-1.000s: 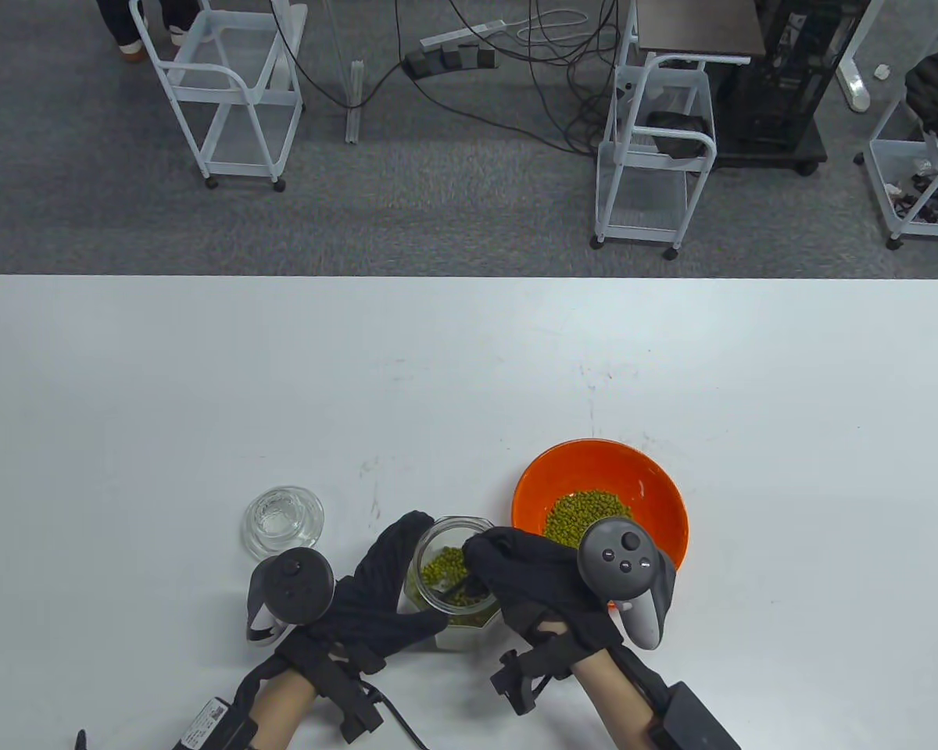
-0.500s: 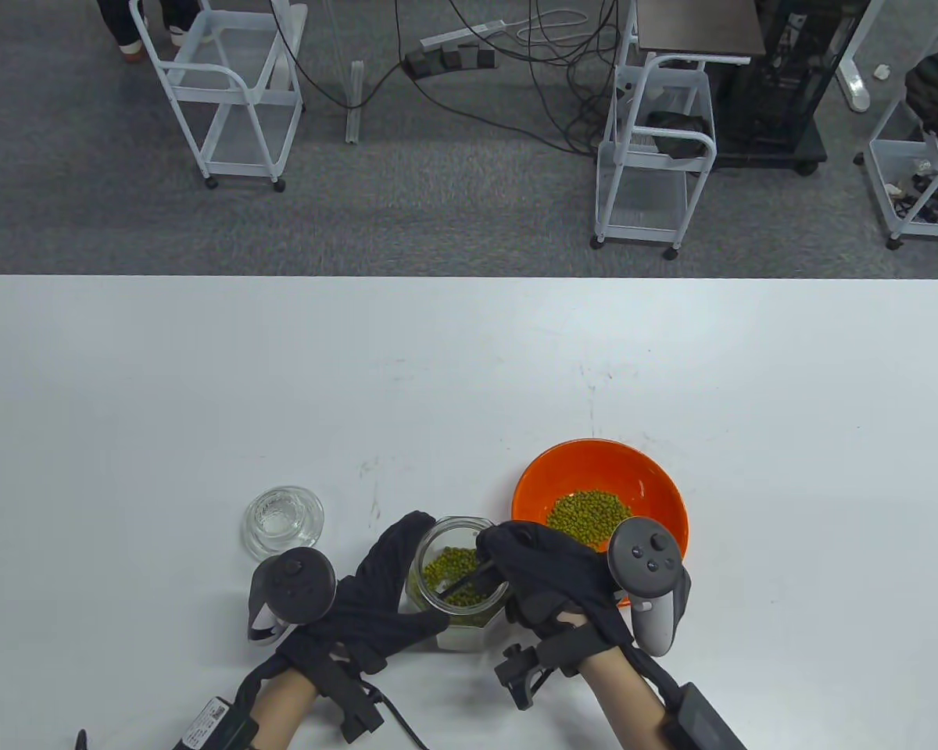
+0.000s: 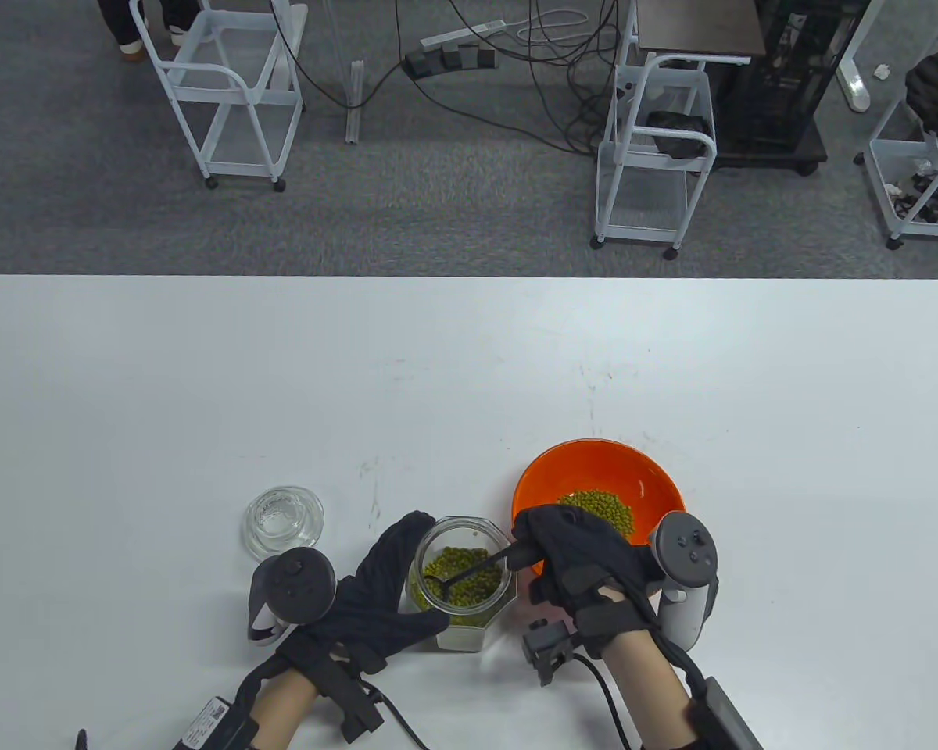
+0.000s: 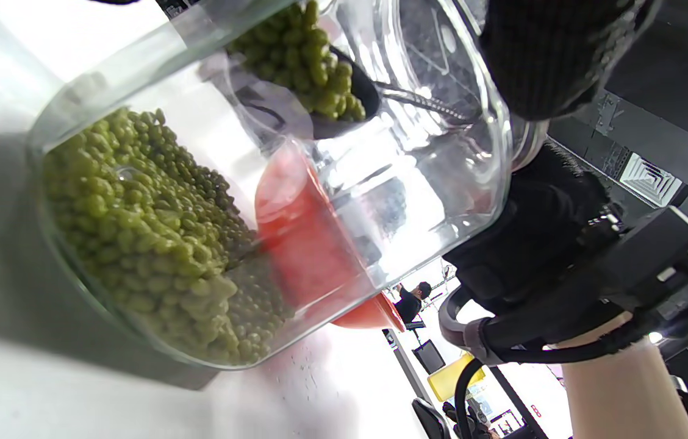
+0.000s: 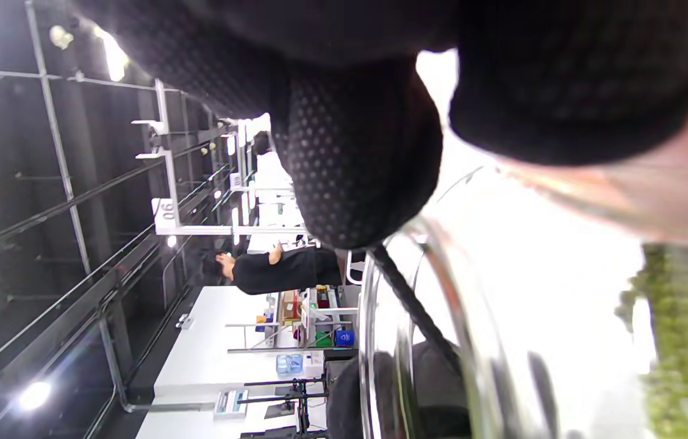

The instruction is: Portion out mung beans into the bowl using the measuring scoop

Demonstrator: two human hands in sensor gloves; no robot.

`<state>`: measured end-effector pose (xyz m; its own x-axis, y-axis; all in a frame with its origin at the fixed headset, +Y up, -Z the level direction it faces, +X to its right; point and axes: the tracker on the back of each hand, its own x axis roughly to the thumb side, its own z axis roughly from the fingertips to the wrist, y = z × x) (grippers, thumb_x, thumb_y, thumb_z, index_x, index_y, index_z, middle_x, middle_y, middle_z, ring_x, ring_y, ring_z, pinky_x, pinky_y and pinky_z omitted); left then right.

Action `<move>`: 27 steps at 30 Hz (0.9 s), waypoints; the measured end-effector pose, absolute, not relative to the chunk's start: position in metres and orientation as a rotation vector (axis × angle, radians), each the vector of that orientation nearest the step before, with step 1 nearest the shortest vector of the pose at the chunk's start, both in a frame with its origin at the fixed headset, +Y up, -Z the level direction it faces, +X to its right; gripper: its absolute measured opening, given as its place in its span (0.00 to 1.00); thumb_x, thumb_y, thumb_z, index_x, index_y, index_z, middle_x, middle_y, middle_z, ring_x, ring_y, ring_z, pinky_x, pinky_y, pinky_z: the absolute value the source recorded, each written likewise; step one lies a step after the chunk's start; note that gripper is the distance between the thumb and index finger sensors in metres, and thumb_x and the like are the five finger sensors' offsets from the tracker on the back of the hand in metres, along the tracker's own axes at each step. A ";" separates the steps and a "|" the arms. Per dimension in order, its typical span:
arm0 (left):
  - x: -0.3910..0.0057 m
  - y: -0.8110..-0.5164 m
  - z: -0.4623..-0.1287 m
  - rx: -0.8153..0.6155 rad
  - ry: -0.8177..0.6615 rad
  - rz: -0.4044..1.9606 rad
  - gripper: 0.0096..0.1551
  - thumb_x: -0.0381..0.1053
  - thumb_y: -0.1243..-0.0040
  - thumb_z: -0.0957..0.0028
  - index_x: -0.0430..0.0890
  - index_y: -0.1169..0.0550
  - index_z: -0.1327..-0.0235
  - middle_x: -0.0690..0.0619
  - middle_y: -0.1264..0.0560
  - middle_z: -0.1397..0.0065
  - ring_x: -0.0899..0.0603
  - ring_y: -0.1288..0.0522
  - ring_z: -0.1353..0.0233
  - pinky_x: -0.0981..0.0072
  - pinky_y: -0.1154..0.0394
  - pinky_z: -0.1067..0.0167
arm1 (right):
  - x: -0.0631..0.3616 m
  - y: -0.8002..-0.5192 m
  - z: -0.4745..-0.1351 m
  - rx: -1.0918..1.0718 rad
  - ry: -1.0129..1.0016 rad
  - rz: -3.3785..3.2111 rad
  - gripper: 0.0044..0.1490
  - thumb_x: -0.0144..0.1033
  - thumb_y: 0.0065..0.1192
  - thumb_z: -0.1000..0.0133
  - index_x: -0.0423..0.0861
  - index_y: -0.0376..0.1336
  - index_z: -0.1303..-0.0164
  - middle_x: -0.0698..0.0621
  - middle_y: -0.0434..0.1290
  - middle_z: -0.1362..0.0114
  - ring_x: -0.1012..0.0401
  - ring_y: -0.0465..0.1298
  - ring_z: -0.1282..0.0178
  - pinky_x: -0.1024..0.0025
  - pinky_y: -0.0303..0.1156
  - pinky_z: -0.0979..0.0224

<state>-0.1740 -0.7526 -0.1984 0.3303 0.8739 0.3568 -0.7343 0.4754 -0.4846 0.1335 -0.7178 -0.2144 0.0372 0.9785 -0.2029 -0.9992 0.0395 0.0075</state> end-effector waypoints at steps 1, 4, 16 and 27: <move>-0.174 -0.753 -0.198 -0.254 -0.630 1.066 0.67 0.70 0.35 0.47 0.46 0.60 0.12 0.32 0.57 0.10 0.23 0.50 0.14 0.17 0.48 0.28 | 0.136 -0.721 -0.216 -0.172 0.185 1.497 0.25 0.45 0.63 0.41 0.38 0.77 0.51 0.40 0.85 0.63 0.68 0.77 0.91 0.66 0.86 0.73; -0.174 -0.753 -0.198 -0.254 -0.630 1.066 0.67 0.70 0.35 0.47 0.46 0.60 0.12 0.32 0.57 0.10 0.23 0.49 0.14 0.17 0.48 0.28 | 0.140 -0.727 -0.218 -0.201 0.209 1.445 0.25 0.45 0.62 0.41 0.38 0.77 0.51 0.41 0.85 0.63 0.68 0.77 0.91 0.66 0.86 0.73; -0.174 -0.753 -0.198 -0.254 -0.630 1.066 0.67 0.70 0.35 0.47 0.46 0.60 0.12 0.32 0.56 0.10 0.23 0.49 0.14 0.17 0.48 0.28 | 0.156 -0.735 -0.223 -0.243 0.214 1.358 0.25 0.46 0.60 0.40 0.39 0.76 0.50 0.42 0.84 0.62 0.68 0.77 0.89 0.66 0.86 0.70; -0.174 -0.753 -0.198 -0.254 -0.630 1.066 0.67 0.70 0.35 0.47 0.46 0.60 0.12 0.32 0.57 0.10 0.23 0.49 0.14 0.17 0.48 0.28 | 0.174 -0.739 -0.227 -0.264 0.192 1.290 0.25 0.47 0.59 0.39 0.40 0.75 0.49 0.43 0.83 0.61 0.69 0.78 0.88 0.66 0.86 0.68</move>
